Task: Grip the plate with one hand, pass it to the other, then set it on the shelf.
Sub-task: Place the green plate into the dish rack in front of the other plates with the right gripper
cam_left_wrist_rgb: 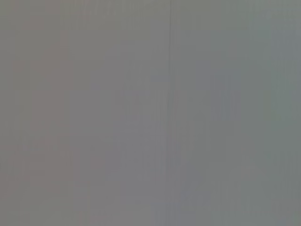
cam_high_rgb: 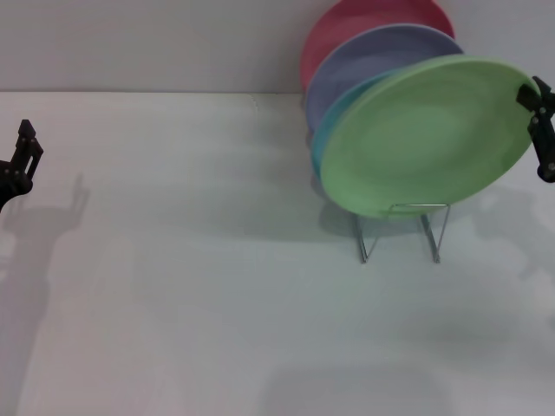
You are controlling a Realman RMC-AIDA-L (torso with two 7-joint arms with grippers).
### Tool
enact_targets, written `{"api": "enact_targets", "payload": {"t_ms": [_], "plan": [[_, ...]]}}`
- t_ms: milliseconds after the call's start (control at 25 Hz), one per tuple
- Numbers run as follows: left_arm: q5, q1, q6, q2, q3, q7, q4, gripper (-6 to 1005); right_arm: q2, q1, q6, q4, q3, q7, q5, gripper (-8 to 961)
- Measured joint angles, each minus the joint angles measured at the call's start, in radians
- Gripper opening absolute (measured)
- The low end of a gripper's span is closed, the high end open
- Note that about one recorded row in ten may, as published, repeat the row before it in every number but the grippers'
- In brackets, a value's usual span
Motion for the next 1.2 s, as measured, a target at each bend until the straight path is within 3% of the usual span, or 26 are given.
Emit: {"api": "enact_targets", "payload": {"t_ms": [1080, 1200], "plan": [[0.003, -0.027, -0.027, 0.001, 0.015, -0.023, 0.0, 735, 0.001, 0.026, -0.008, -0.149, -0.009, -0.1, -0.001, 29], [0.003, -0.03, -0.029, 0.002, 0.016, -0.024, 0.0, 735, -0.001, 0.043, -0.011, -0.177, -0.01, -0.103, -0.01, 82]]}}
